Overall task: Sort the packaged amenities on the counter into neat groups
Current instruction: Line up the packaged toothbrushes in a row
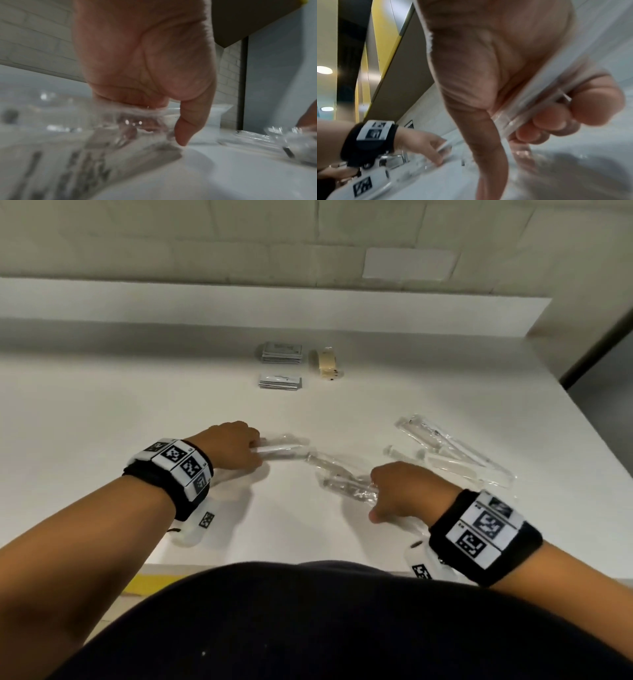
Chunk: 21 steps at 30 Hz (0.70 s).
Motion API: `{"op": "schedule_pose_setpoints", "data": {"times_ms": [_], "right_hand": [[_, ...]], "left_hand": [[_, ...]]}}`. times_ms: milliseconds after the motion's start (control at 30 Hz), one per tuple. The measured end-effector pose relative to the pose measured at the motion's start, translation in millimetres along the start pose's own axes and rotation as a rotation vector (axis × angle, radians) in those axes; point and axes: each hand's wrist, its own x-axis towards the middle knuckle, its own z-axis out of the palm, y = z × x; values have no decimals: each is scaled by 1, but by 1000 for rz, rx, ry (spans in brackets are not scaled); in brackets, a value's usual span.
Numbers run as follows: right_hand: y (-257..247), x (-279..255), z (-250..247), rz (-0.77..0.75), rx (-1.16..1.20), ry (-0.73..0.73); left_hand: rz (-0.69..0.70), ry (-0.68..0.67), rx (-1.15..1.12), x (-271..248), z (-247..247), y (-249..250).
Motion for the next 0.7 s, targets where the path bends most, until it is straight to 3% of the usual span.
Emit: {"op": "schedule_pose_setpoints", "data": {"times_ms": [133, 233, 367, 500, 700], "right_hand": [[0, -6, 7, 14, -9, -36], [8, -15, -2, -4, 114, 13], [43, -15, -21, 127, 396, 237], [102, 7, -31, 346, 364, 387], [145, 24, -25, 341, 204, 154]], "left_hand": [[16, 87, -141, 5, -9, 19], [74, 162, -249, 12, -17, 37], [135, 169, -388, 18, -25, 68], [150, 140, -426, 22, -30, 101], [102, 150, -557, 38, -38, 152]]}}
